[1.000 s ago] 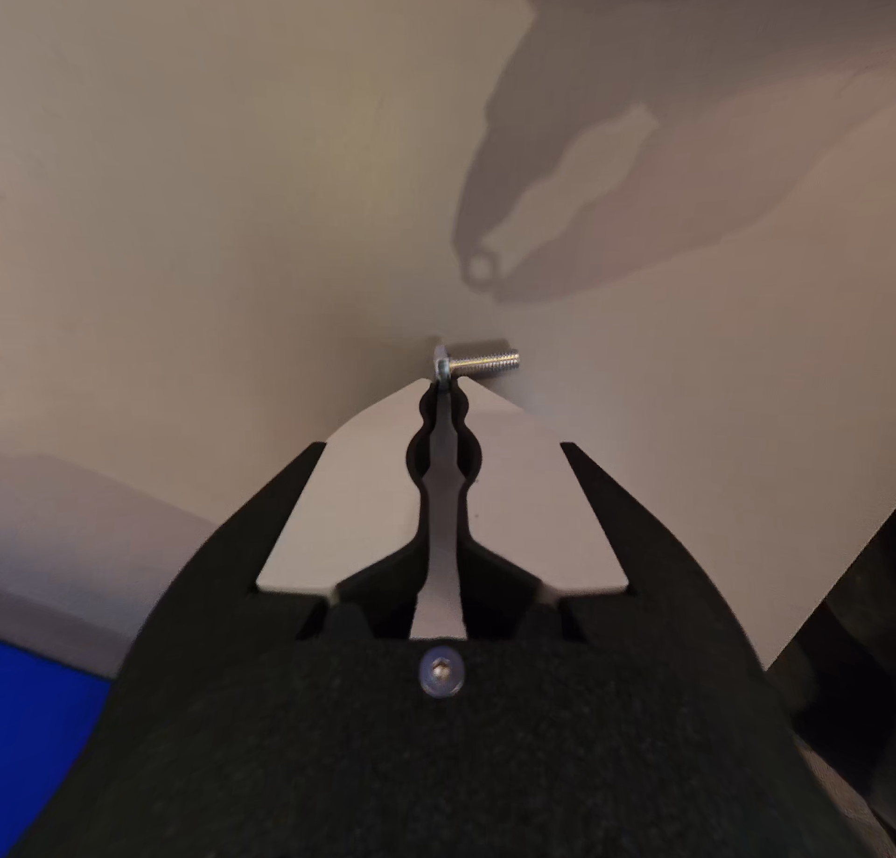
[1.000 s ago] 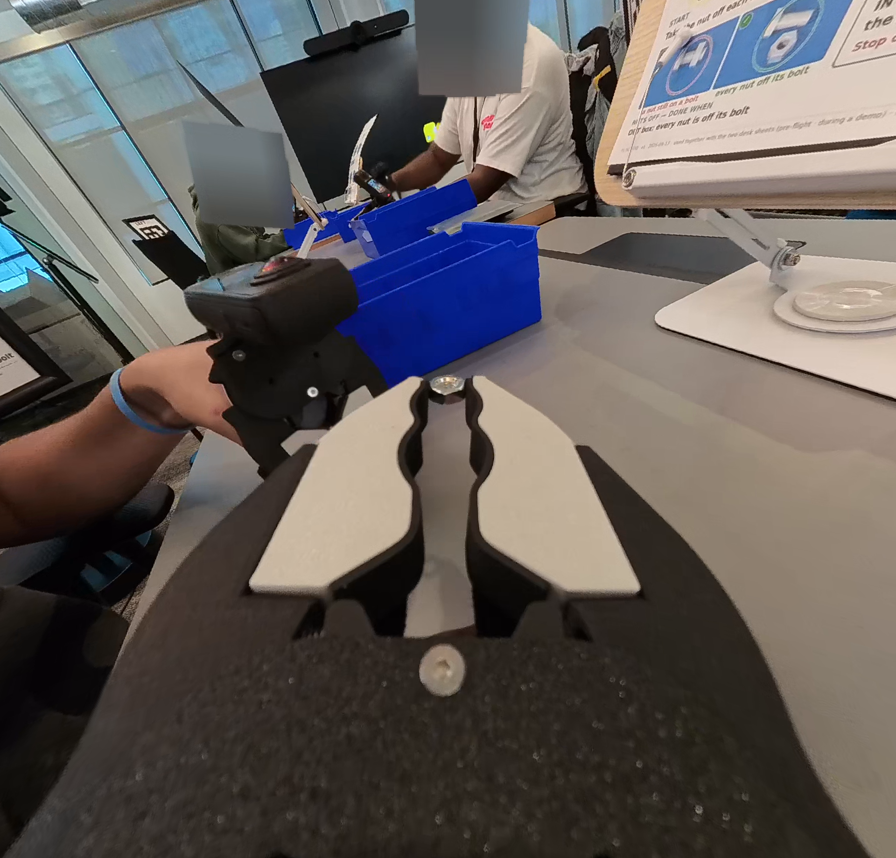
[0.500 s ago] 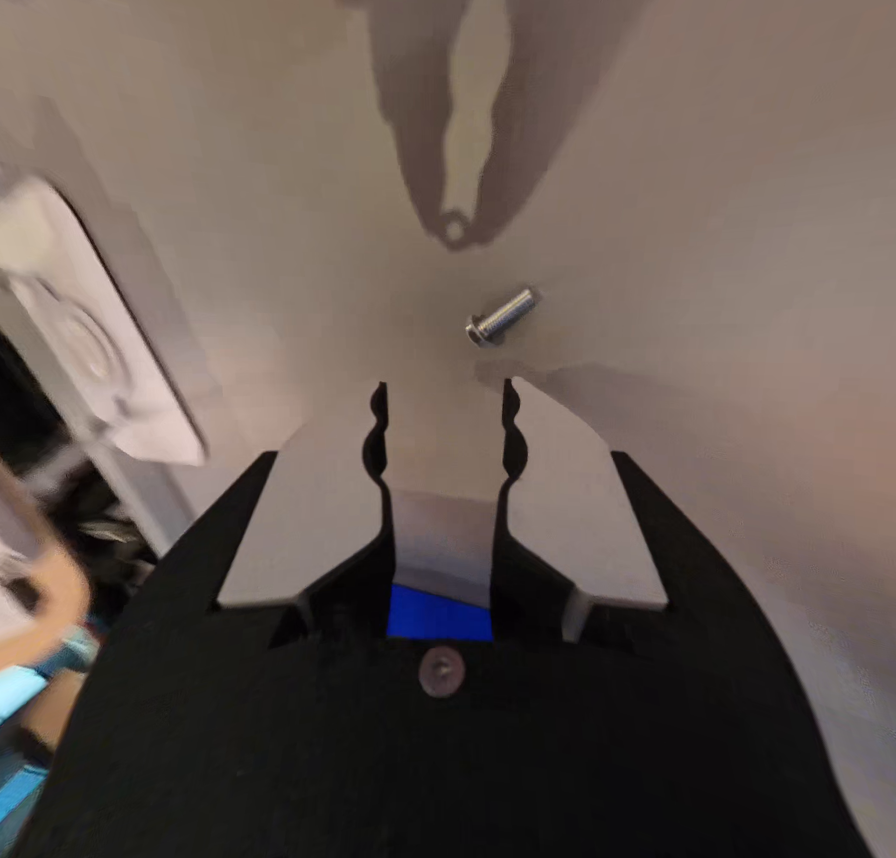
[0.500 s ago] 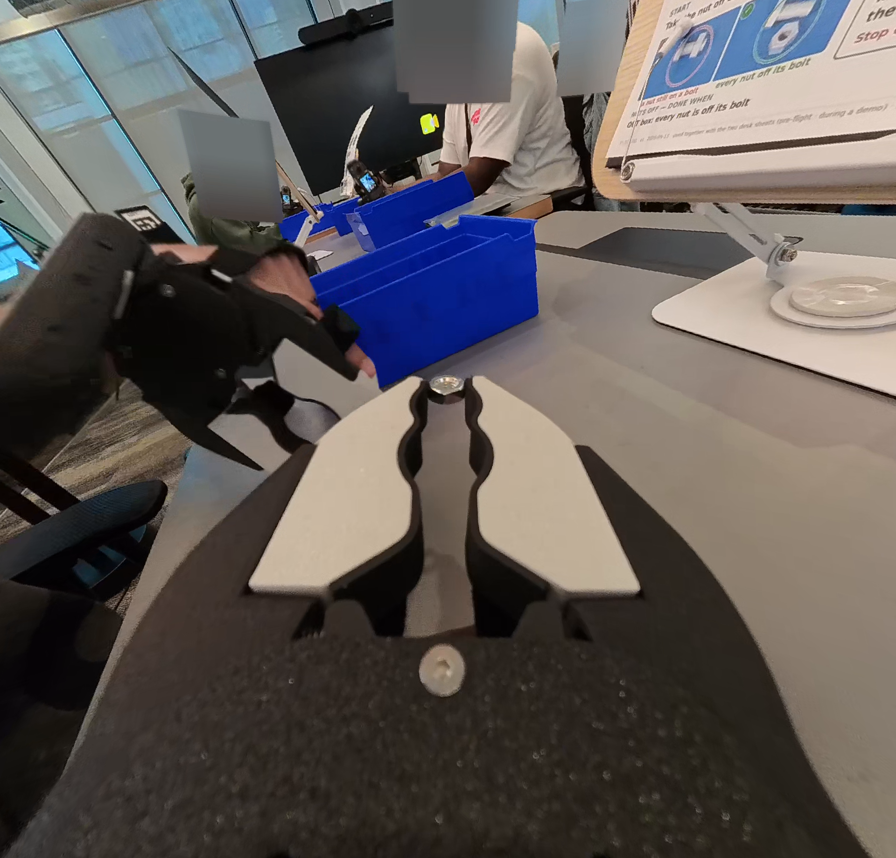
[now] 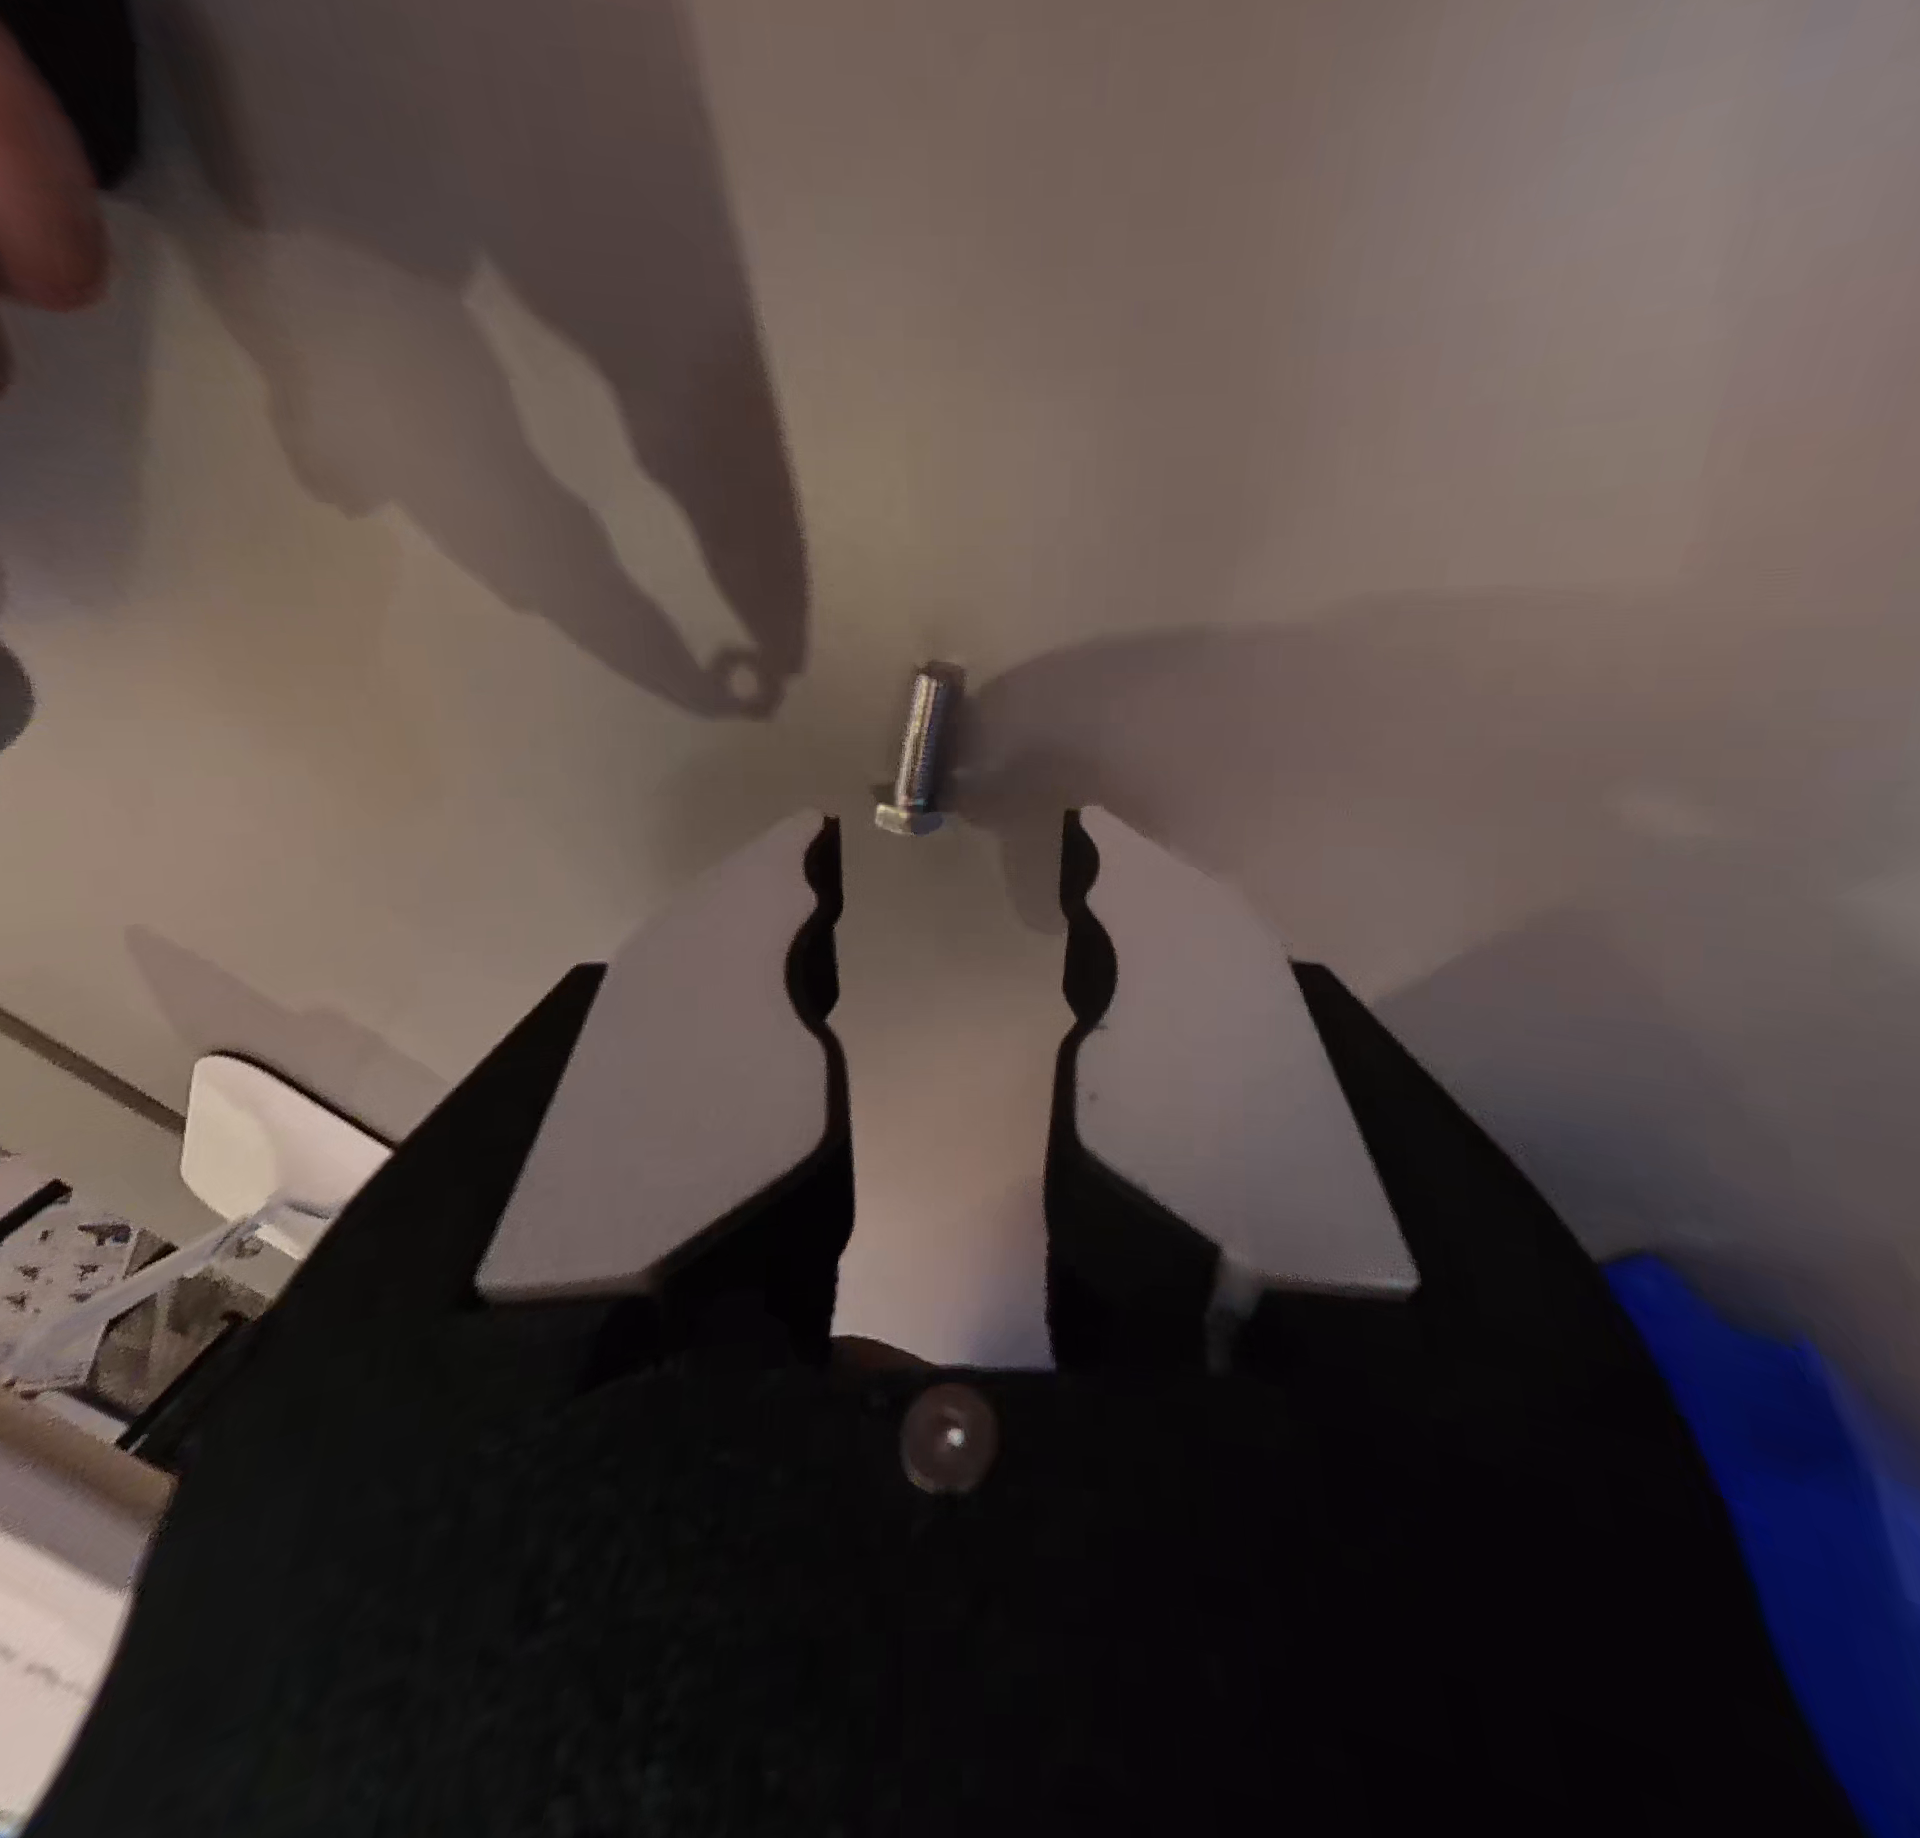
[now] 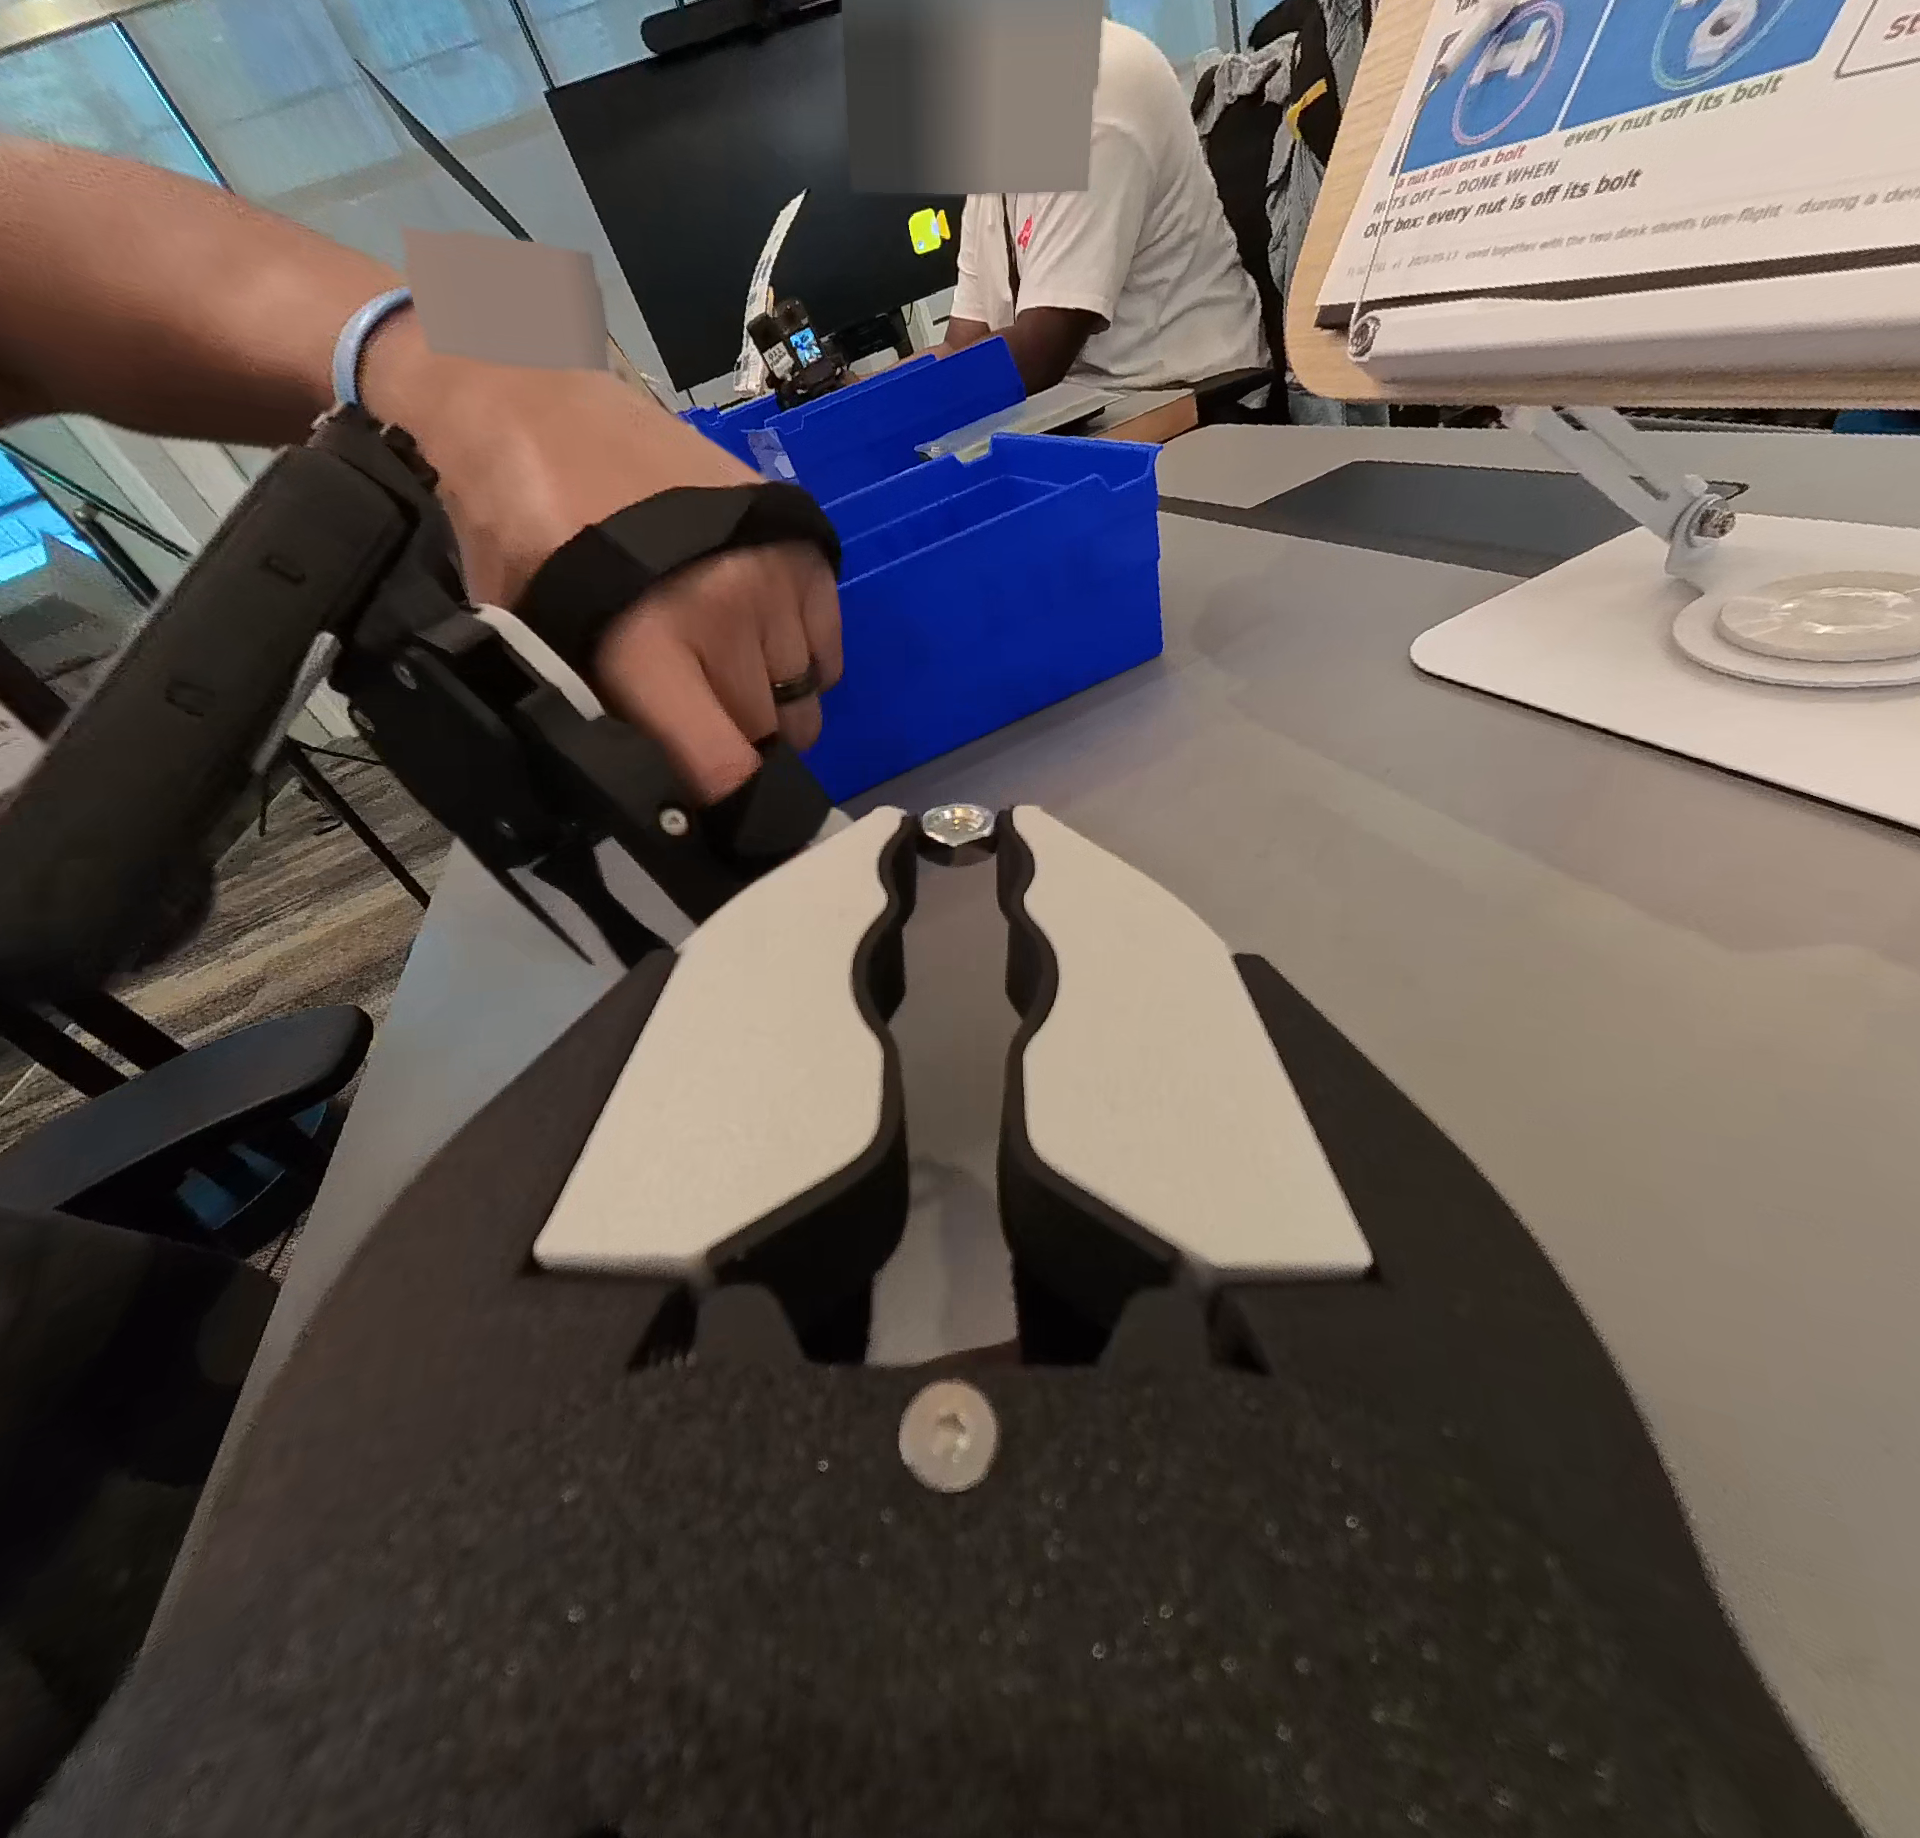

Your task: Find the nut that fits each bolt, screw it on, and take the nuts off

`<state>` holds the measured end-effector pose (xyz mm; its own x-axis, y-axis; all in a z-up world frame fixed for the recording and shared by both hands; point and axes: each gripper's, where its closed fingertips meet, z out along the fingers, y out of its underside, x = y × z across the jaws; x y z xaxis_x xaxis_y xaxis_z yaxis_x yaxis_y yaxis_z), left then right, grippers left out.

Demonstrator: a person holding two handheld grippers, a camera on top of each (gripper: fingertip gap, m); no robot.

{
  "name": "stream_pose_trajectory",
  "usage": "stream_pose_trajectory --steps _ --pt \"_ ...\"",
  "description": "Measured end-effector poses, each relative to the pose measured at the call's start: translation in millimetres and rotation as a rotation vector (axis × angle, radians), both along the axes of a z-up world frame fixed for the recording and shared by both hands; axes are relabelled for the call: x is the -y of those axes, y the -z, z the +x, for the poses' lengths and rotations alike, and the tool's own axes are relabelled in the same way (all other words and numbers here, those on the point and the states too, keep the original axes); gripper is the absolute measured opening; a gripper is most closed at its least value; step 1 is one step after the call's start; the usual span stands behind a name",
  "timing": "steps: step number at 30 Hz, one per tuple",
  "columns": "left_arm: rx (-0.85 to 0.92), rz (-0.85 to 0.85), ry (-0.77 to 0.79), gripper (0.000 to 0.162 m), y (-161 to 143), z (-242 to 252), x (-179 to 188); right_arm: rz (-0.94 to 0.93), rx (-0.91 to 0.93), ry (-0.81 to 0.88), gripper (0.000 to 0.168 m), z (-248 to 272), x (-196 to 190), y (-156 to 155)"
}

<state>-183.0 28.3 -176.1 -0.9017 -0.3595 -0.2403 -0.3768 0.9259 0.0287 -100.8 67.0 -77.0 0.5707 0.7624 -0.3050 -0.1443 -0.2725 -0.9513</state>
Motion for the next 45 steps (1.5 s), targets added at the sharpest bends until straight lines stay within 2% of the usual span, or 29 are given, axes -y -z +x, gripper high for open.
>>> stream_pose_trajectory --steps 5,13,20,27,38,40,45 --pt "-0.098 0.020 0.051 0.040 11.9 1.3 -9.7 0.000 -0.008 -0.005 0.014 0.2 0.4 -1.8" --pt "-0.192 0.005 0.071 0.030 14.8 3.7 -17.3 0.002 -0.023 -0.014 0.014 1.1 1.5 -5.8" --pt "-0.242 -0.026 0.094 0.030 18.1 4.4 -6.2 0.002 -0.023 -0.018 0.014 0.6 1.6 -5.7" --pt "-0.252 -0.022 0.095 0.024 18.7 4.7 -8.6 0.001 -0.026 -0.017 0.014 1.9 1.4 -6.0" --pt "-0.257 -0.006 0.091 0.024 18.5 4.1 -11.4 0.000 -0.022 -0.020 0.014 1.8 1.4 -5.1" --pt "-0.255 -0.012 0.096 0.016 18.6 3.8 -10.3 0.000 -0.020 -0.019 0.014 1.9 1.4 -4.9" --pt "-0.249 -0.049 0.030 0.016 18.6 4.6 -7.4 0.000 -0.019 -0.020 0.014 2.1 1.5 -4.9"
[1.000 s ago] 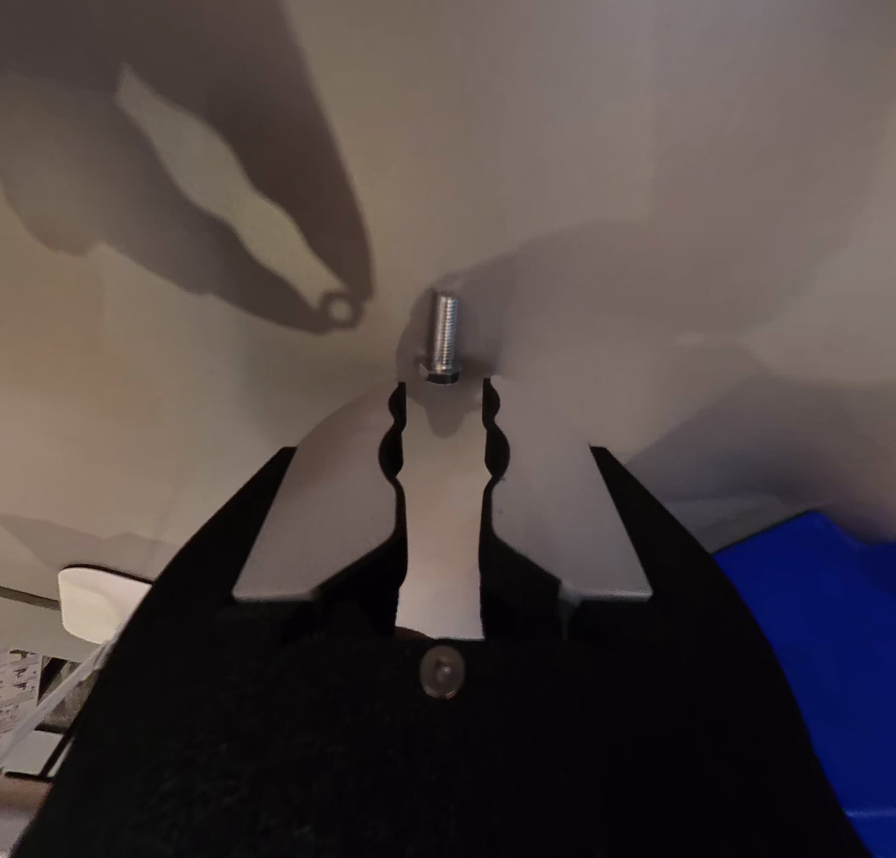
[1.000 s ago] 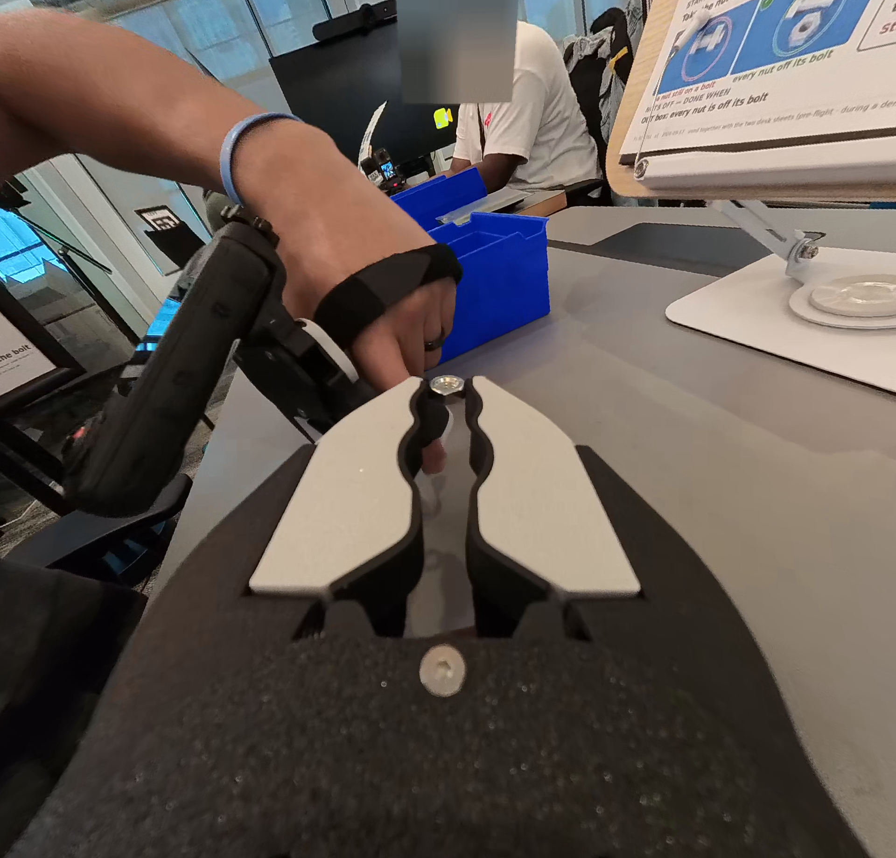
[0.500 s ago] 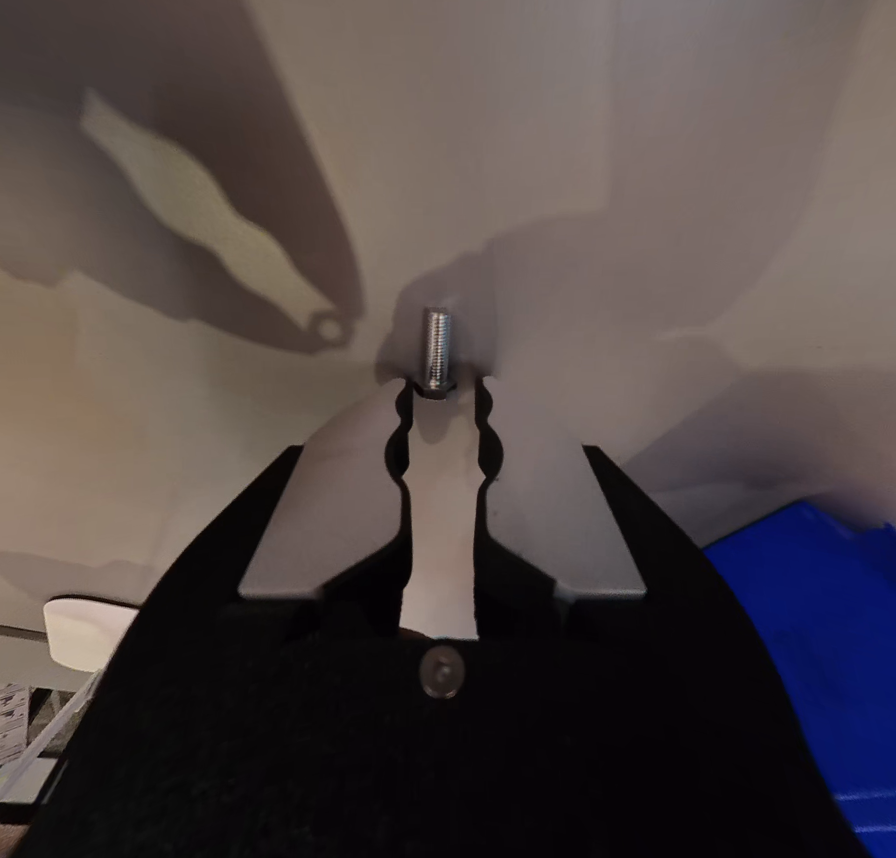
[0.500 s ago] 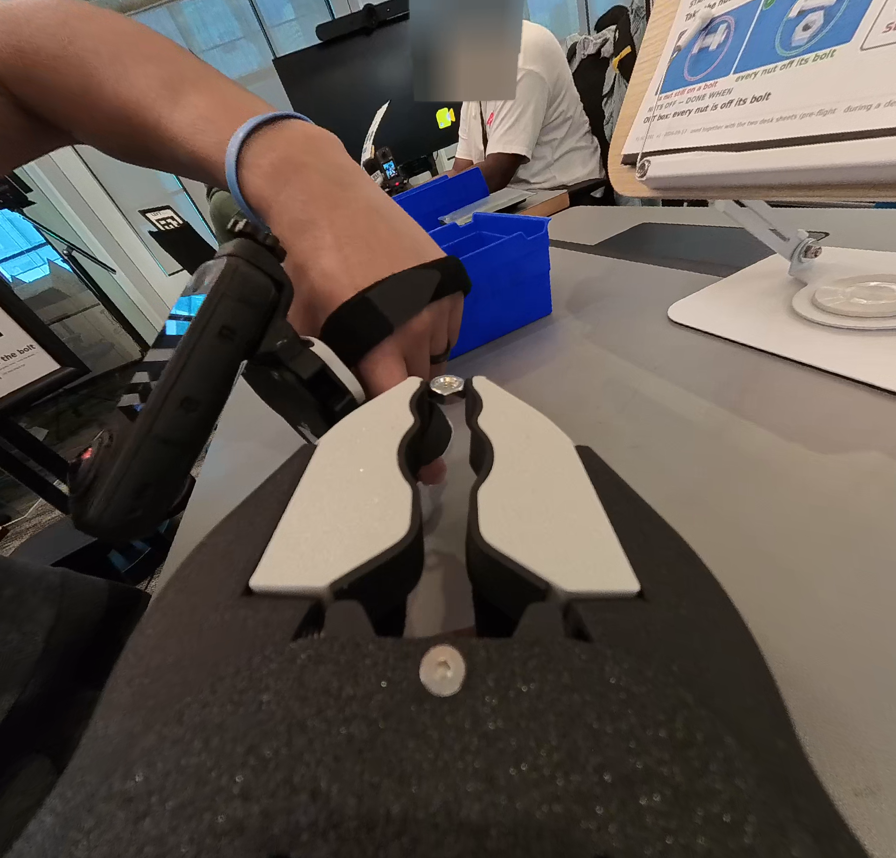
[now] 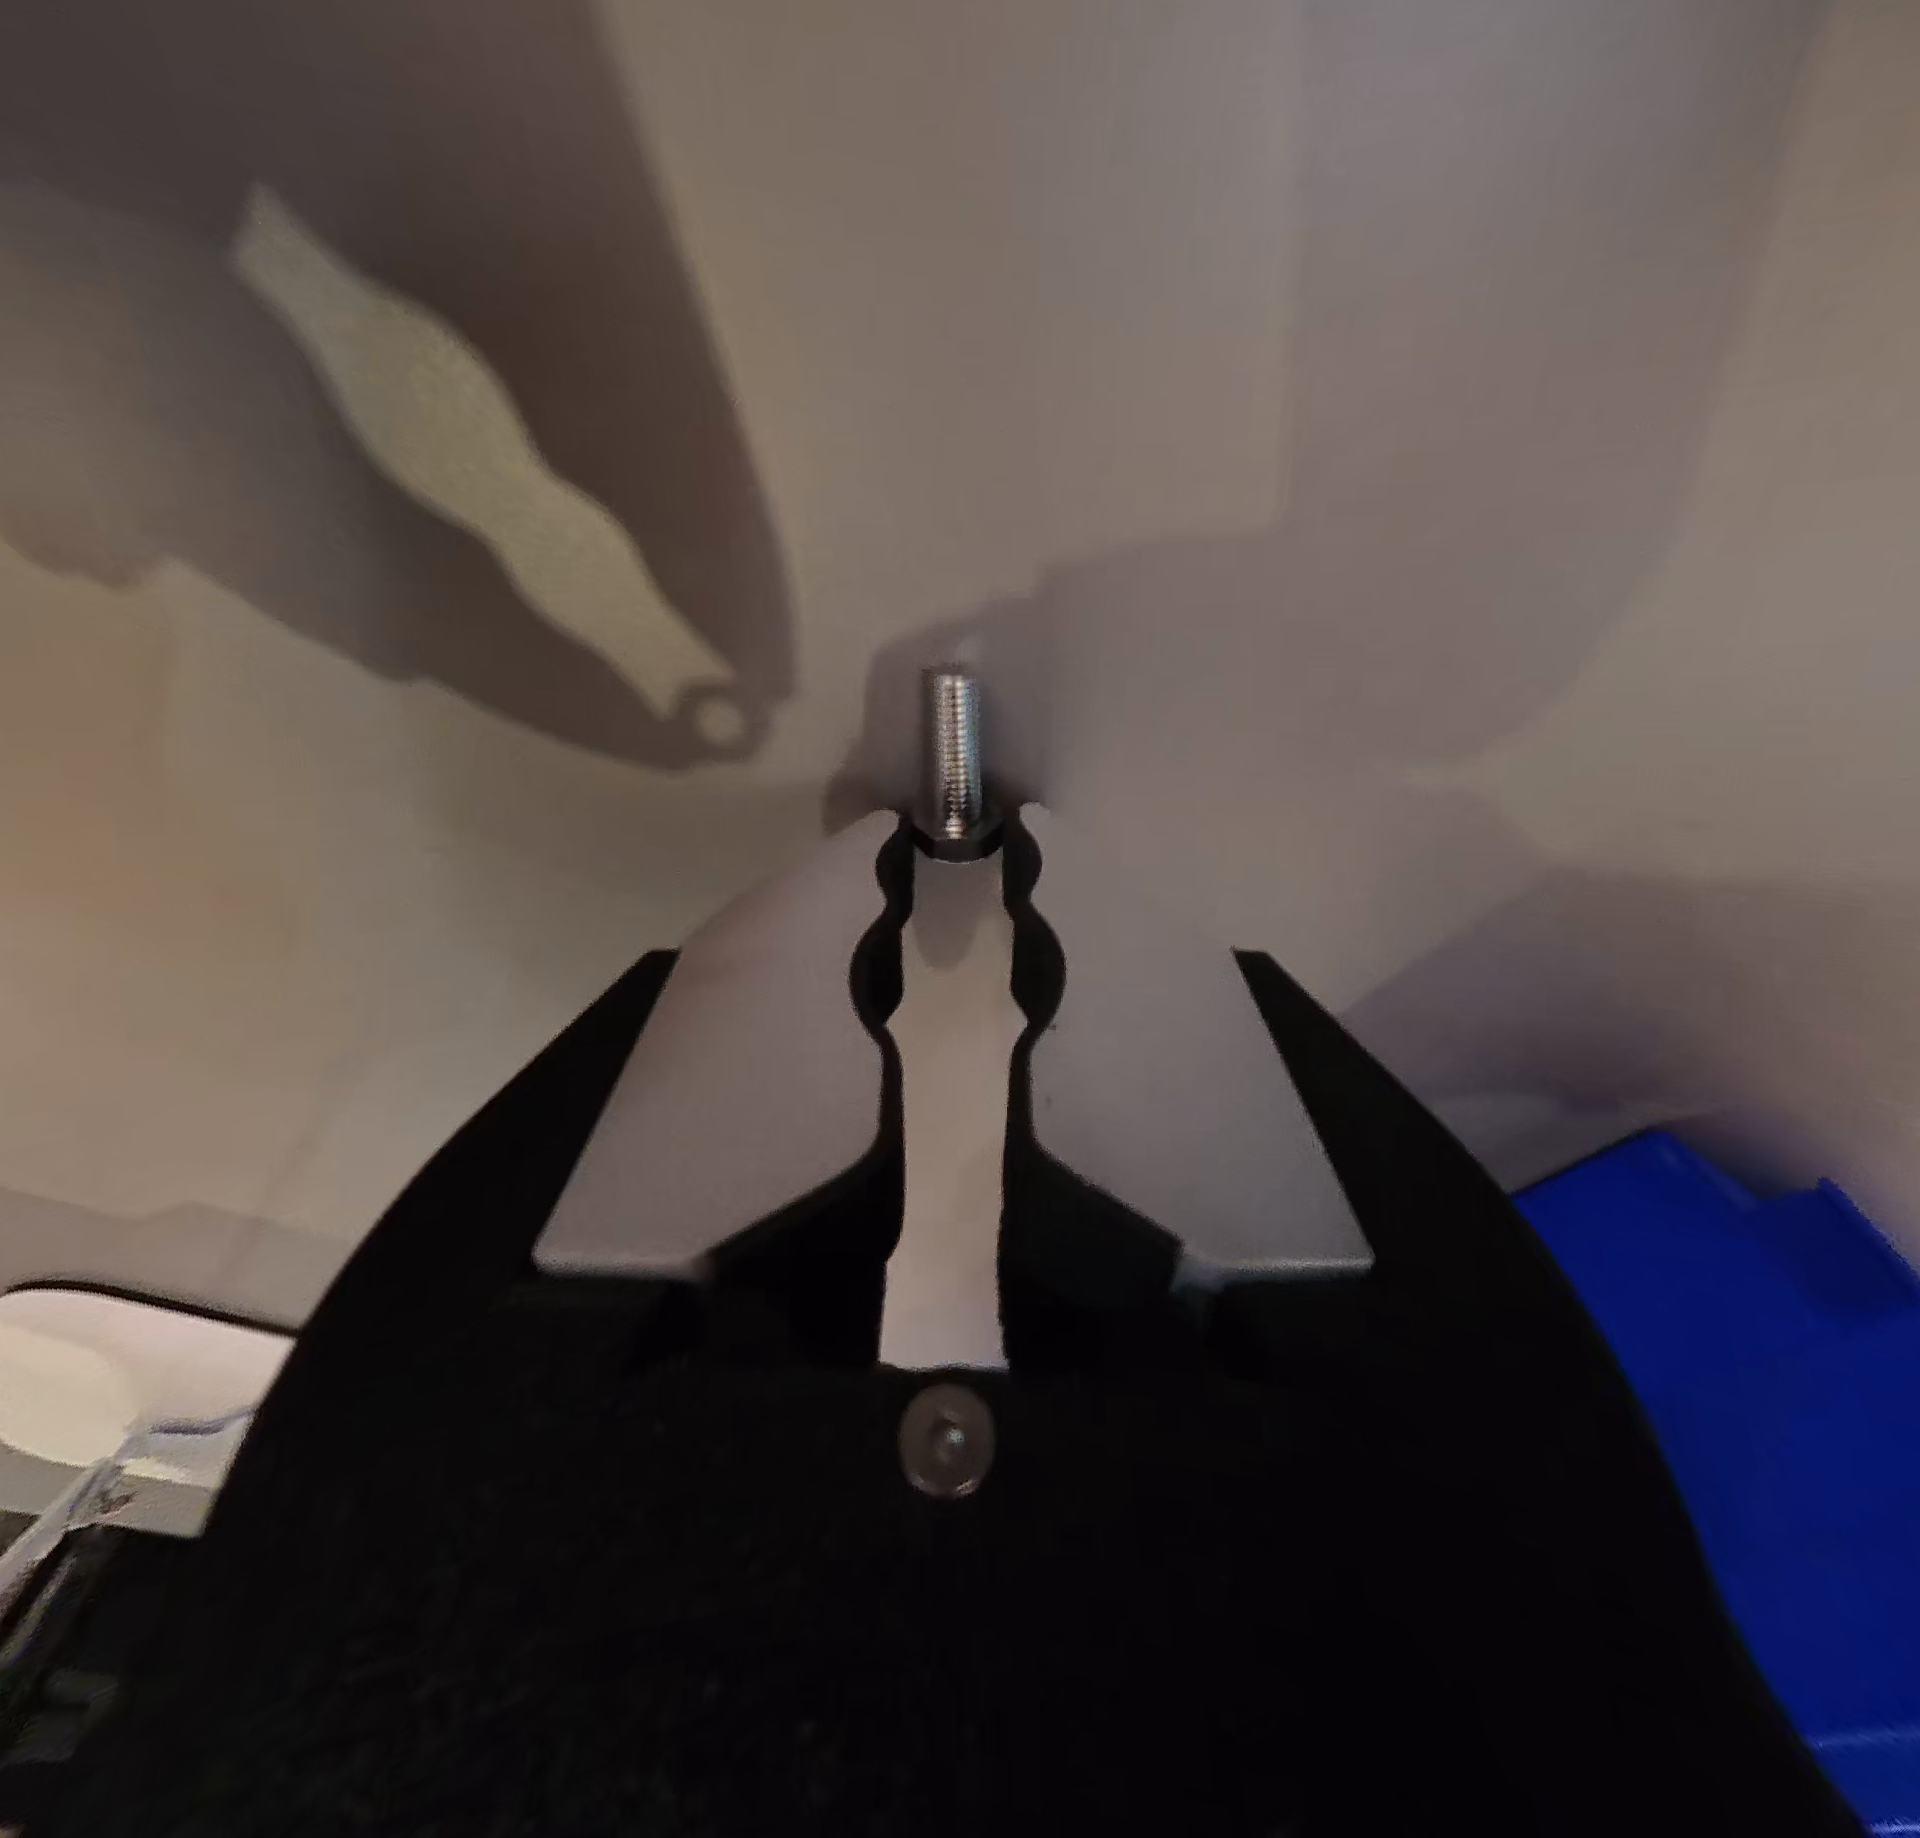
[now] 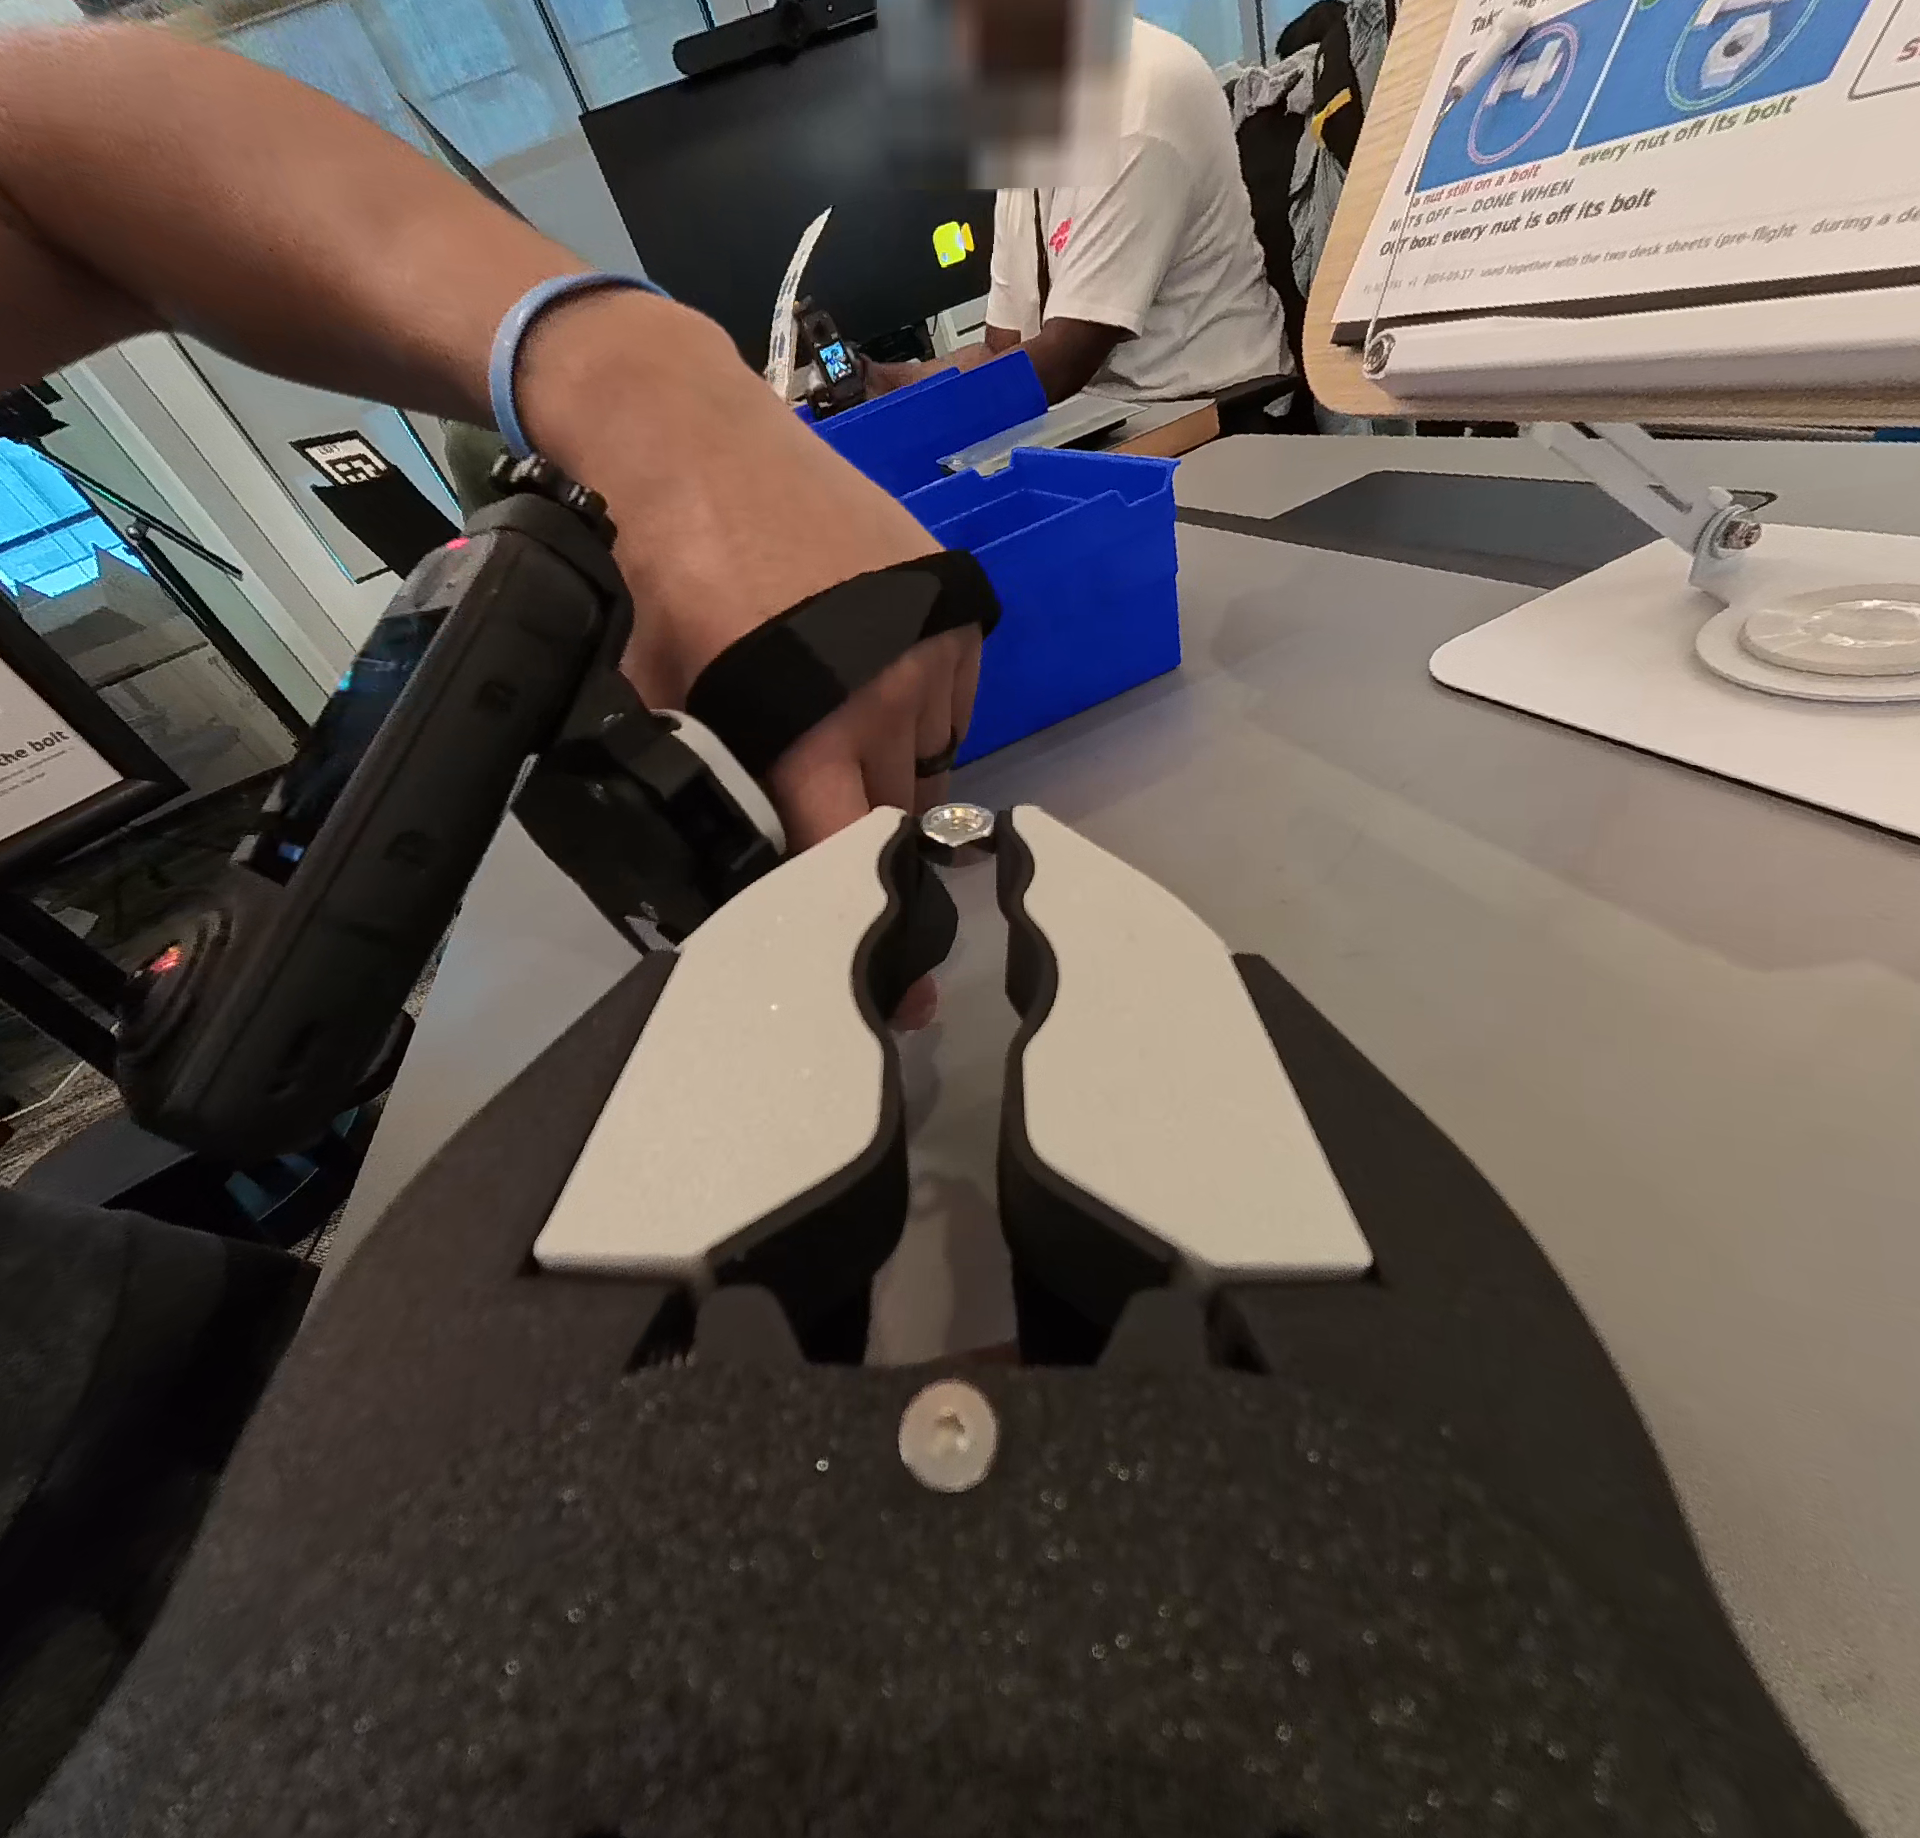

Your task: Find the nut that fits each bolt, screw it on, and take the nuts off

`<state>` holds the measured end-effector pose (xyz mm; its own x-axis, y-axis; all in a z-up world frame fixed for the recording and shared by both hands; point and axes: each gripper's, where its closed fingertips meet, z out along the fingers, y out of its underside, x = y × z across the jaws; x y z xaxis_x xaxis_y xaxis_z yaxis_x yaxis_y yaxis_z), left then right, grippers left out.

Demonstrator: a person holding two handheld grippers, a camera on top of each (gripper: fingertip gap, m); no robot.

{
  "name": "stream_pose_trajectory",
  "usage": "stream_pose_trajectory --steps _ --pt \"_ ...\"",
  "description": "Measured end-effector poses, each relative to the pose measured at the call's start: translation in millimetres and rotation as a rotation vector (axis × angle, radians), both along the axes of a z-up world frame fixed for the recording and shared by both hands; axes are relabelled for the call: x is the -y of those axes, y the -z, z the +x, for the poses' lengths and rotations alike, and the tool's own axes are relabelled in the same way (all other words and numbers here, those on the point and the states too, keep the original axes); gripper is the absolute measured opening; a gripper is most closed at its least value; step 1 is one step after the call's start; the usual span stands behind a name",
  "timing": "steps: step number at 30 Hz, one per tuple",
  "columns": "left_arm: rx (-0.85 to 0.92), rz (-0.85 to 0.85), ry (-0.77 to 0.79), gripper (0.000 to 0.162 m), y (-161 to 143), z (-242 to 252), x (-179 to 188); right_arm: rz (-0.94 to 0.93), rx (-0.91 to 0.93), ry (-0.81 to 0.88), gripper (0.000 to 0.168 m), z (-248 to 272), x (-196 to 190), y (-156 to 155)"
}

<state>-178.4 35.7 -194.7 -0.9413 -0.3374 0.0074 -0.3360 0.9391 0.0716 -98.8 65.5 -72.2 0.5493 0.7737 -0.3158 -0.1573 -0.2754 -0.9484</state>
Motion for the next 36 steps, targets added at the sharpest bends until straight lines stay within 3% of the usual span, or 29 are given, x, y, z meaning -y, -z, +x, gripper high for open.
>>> stream_pose_trajectory --steps 6,11,14,16,18,23,29,36 --pt "0.129 -0.023 -0.196 0.015 -2.0 8.1 2.8 -0.003 -0.002 0.006 0.014 1.5 -0.9 0.2" --pt "0.382 -0.131 -0.649 0.015 -17.4 32.7 4.2 0.001 -0.007 0.031 0.014 8.1 -3.4 -3.6" --pt "0.559 -0.344 -0.918 0.015 -36.3 50.0 15.0 0.004 -0.035 0.045 0.014 22.6 -5.7 -15.1" --pt "0.659 -0.532 -1.042 0.015 -50.5 58.1 24.7 -0.066 0.007 -0.051 0.014 18.9 3.1 -20.9" --pt "0.773 -0.703 -1.107 0.015 -64.9 64.2 30.2 -0.095 0.188 -0.119 0.014 13.7 16.0 -20.8" --pt "1.006 -1.005 -1.163 0.015 -90.6 65.5 22.1 -0.091 0.479 -0.359 0.014 2.0 38.9 -43.3" --pt "1.057 -1.194 -1.033 0.015 -112.8 52.1 20.4 -0.094 0.860 -0.649 0.015 -7.0 41.6 -36.3" --pt "1.007 -1.337 -0.890 0.016 -124.4 43.7 31.1 -0.061 0.977 -0.843 0.015 -40.3 52.0 -47.9"
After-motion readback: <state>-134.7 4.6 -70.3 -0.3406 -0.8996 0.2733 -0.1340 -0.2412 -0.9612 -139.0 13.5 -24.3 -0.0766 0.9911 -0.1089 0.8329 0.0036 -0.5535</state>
